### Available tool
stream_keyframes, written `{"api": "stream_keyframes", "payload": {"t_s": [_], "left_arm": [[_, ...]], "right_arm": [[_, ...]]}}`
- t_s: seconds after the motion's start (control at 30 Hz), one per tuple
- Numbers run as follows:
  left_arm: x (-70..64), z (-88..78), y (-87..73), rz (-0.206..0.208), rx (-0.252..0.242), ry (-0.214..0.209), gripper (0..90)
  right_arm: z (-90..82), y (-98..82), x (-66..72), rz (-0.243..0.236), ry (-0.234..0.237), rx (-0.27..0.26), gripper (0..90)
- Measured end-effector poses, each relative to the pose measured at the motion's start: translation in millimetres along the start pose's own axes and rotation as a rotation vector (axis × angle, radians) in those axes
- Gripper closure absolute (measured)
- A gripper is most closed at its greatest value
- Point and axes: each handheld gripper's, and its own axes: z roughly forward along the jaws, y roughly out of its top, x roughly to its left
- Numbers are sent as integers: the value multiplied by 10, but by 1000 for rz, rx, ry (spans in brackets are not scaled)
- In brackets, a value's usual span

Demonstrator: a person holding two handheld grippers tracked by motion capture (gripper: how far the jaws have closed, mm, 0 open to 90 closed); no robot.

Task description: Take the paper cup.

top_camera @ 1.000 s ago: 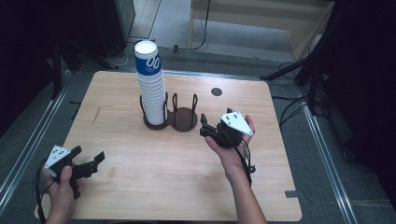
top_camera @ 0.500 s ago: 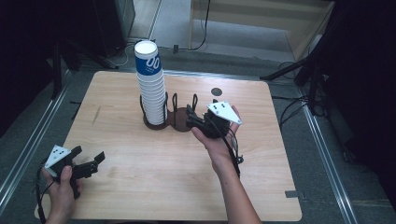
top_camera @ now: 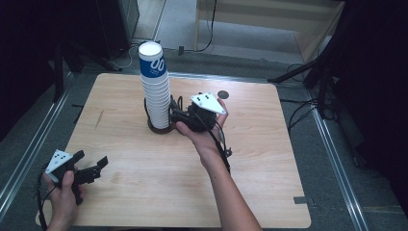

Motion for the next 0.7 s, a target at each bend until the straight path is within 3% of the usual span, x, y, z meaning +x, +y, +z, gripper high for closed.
{"api": "stream_keyframes", "payload": {"t_s": [0.3,0.7], "left_arm": [[3,-1,-1,2,-1,-3,21],[6,1,0,-3,0,-5,21]], "right_arm": [[208,106,205,4,45,-3,125],[454,241,359,23,69,-9,82]]}}
